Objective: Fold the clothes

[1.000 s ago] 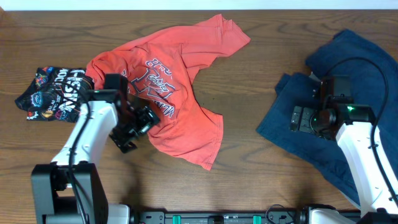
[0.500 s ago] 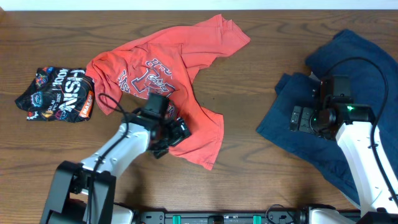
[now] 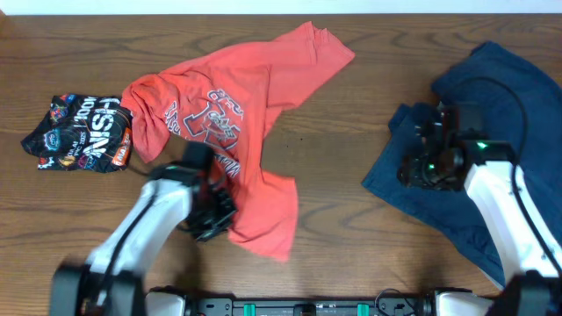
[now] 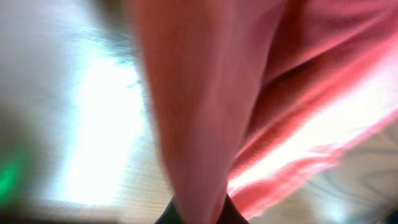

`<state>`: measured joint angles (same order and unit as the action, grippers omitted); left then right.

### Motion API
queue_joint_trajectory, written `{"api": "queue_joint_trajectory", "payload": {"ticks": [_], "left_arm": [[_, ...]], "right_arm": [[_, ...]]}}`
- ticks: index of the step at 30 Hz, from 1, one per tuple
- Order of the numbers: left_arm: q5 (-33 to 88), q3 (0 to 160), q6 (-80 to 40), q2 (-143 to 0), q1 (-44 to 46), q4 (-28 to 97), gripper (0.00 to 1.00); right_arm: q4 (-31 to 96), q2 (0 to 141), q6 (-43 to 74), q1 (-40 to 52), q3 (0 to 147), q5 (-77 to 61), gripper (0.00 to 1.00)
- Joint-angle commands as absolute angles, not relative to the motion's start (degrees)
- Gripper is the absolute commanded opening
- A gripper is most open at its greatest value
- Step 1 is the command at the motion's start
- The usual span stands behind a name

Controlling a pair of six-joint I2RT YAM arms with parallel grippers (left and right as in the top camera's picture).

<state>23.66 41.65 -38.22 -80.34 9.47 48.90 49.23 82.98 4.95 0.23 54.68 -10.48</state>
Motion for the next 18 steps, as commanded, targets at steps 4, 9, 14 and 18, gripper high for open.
{"api": "queue_joint_trajectory", "payload": {"ticks": [4, 9, 14, 18], "left_arm": [[22.92, 43.97, -28.97, -62.11, -3.88, 57.32, 0.06], [22.90, 43.97, -26.65, -55.09, -9.02, 62.11, 0.06], [22.90, 43.94, -26.11, -54.65, -10.22, 62.94, 0.06], [22.81, 43.94, -25.39, -55.64, -10.22, 63.88, 0.06]], "right_arm": [[44.64, 93.54, 0.49, 1.67, 55.33, -15.81, 0.08], [39.90, 101.60, 2.17, -1.58, 55.33, -8.29, 0.08], [34.76, 106.67, 12.27, -10.17, 55.37, 6.35, 0.10], [35.31, 106.19, 20.14, -19.55, 58.54, 11.92, 0.17]]}}
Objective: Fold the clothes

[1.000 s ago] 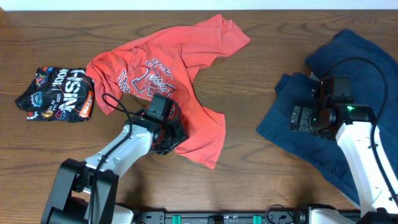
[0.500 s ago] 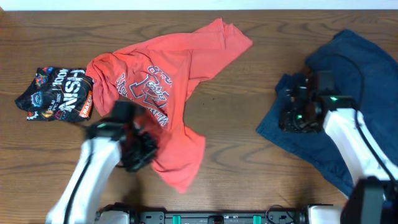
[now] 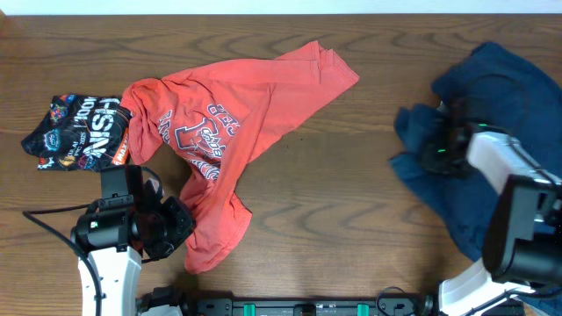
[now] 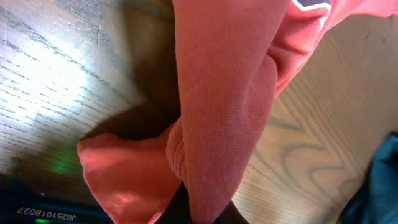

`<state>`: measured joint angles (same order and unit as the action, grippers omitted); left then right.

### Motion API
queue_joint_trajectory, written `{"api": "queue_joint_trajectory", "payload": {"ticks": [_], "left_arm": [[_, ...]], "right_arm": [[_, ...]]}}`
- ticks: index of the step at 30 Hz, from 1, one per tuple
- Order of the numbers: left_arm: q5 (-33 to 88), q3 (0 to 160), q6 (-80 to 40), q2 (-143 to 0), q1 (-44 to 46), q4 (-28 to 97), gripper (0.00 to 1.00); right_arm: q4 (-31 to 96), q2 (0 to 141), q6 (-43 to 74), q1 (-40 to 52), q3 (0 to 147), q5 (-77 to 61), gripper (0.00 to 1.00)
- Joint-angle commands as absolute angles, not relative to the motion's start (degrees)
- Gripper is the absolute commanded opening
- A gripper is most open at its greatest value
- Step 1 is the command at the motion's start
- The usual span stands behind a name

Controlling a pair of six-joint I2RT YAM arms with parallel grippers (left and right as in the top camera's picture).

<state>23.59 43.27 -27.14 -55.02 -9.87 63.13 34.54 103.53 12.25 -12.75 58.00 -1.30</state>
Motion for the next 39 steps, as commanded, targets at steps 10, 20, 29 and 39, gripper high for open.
{"api": "queue_joint_trajectory", "payload": {"ticks": [10, 20, 29, 39], "left_arm": [[19.84, 43.68, -25.28, -57.32, -10.22, 63.68, 0.06], [19.86, 43.31, -21.50, -58.57, -10.22, 67.29, 0.06], [13.91, 46.74, -24.77, -51.90, -11.55, 70.78, 0.06], [13.39, 46.74, -24.75, -49.82, -13.39, 69.38, 0.06]], "right_arm": [[41.34, 100.36, -1.48, -16.97, 77.14, -39.29, 0.31], [25.89, 107.59, -2.00, 12.29, 78.11, -14.15, 0.66], [6.74, 118.50, 7.70, 18.50, 78.11, -9.06, 0.70], [-0.54, 124.68, 9.21, 19.68, 78.11, -11.92, 0.61]]}}
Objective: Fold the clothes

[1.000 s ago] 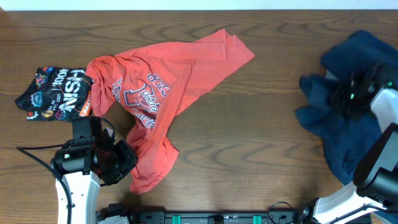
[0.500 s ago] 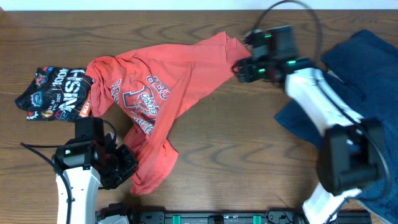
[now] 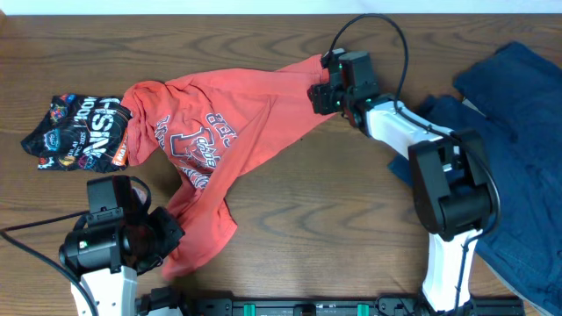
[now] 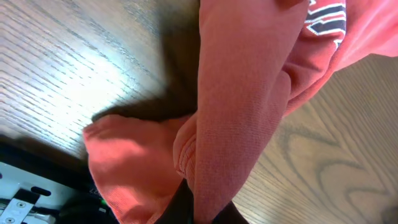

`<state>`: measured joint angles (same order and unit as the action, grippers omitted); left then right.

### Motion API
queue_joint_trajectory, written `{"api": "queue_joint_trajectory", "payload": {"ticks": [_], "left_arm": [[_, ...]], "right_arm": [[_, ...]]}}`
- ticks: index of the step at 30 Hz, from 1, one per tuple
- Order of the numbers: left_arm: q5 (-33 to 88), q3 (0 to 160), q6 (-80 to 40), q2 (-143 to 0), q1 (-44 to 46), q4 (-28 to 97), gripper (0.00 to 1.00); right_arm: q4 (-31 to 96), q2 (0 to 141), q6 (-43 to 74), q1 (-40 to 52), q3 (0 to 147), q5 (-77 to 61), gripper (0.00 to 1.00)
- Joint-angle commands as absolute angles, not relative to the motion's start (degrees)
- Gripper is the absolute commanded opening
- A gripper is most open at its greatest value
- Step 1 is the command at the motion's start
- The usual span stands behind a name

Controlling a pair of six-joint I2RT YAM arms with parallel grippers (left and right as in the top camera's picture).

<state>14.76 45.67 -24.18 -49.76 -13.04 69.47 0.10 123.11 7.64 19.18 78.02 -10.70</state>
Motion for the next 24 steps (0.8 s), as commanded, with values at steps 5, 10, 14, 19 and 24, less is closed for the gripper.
{"api": "queue_joint_trajectory", "payload": {"ticks": [5, 10, 14, 19, 24], "left_arm": [[13.39, 46.74, -24.73, -50.06, -13.39, 68.73, 0.06], [13.28, 46.74, -24.71, -50.09, -13.39, 68.25, 0.06], [12.78, 46.74, -24.73, -50.11, -13.39, 68.20, 0.06], [12.78, 46.74, -24.71, -50.11, -13.39, 67.85, 0.06], [12.78, 46.74, -24.71, -50.11, -13.39, 67.22, 0.06]], "right_arm": [[-1.76, 126.28, 9.41, 19.90, 78.11, -12.05, 0.32], [-5.74, 126.04, 9.41, 19.99, 78.78, -13.96, 0.01], [-15.00, 125.95, 12.16, 19.57, 84.66, -4.36, 0.03], [-20.64, 125.99, 15.00, 17.58, 97.01, 7.38, 0.22], [-6.74, 125.99, 15.27, 16.78, 103.61, 4.78, 0.99]]}}
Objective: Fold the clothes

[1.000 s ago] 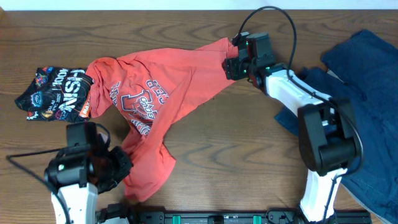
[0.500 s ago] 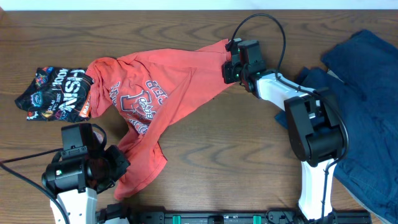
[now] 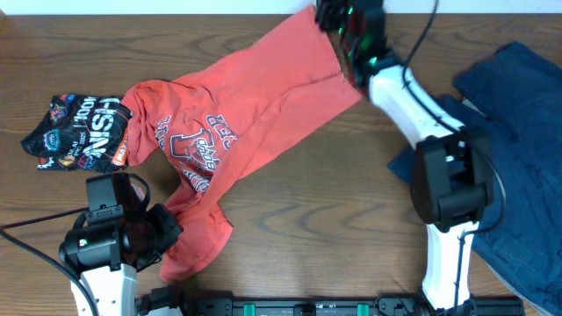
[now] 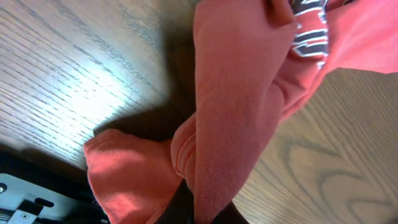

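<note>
A red T-shirt with dark lettering lies stretched in a diagonal band across the wooden table. Its near end is bunched at the front left, where my left gripper is shut on it. In the left wrist view the red cloth rises straight out of the left gripper, whose dark fingers are mostly buried in the folds. My right gripper is at the table's far edge, shut on the shirt's far end and lifting it.
A black printed garment lies crumpled at the left, touching the shirt's shoulder. A dark blue garment is spread over the right side. The right arm reaches diagonally across the far right of the table.
My right gripper has moved from the shirt's far end to the table's far edge, taking that end with it. The shirt is pulled longer and tauter. The left gripper holds in place.
First my left gripper held the shirt's near edge at mid-table while the right was on the blue garment. Then the left stood at the front left with the shirt. Later the right was at the shirt's far end, and now that end is raised at the far edge.
</note>
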`<state>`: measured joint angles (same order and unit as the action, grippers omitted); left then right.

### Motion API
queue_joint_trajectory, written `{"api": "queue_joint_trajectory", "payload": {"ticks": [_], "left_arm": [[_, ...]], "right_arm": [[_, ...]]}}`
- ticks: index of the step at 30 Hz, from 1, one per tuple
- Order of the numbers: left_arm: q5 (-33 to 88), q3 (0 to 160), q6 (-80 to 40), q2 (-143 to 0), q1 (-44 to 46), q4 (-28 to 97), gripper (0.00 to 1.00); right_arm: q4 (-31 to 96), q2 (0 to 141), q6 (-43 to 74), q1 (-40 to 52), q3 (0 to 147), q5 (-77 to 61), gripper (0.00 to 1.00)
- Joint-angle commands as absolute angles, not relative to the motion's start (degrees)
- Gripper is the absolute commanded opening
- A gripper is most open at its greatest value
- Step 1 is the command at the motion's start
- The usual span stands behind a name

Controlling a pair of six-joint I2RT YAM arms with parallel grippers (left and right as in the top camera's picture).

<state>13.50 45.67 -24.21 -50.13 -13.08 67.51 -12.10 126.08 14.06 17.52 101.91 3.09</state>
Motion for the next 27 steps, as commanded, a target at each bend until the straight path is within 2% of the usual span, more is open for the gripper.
{"api": "queue_joint_trajectory", "payload": {"ticks": [1, 9, 13, 17, 21, 27], "left_arm": [[12.78, 46.74, -24.71, -50.11, -13.39, 66.98, 0.06], [12.75, 46.74, -24.69, -50.11, -13.39, 65.91, 0.06], [12.75, 46.74, -24.69, -50.11, -13.39, 65.12, 0.06], [12.75, 46.74, -24.69, -50.11, -13.39, 64.77, 0.06], [12.75, 46.74, -24.69, -50.11, -13.39, 64.71, 0.06], [12.78, 46.74, -24.71, -50.11, -13.39, 64.60, 0.06]], "right_arm": [[-3.81, 125.99, 14.33, 16.78, 103.72, 3.81, 0.99], [25.39, 126.02, 12.34, 17.06, 103.35, 0.60, 0.99], [32.27, 126.02, 18.52, 17.10, 102.15, -2.04, 0.99], [37.36, 126.02, 33.06, 17.10, 101.06, -2.44, 0.87], [37.98, 126.02, 49.10, 17.12, 98.61, -7.18, 0.69], [27.51, 126.02, 57.60, 17.85, 93.06, -12.23, 0.66]]}}
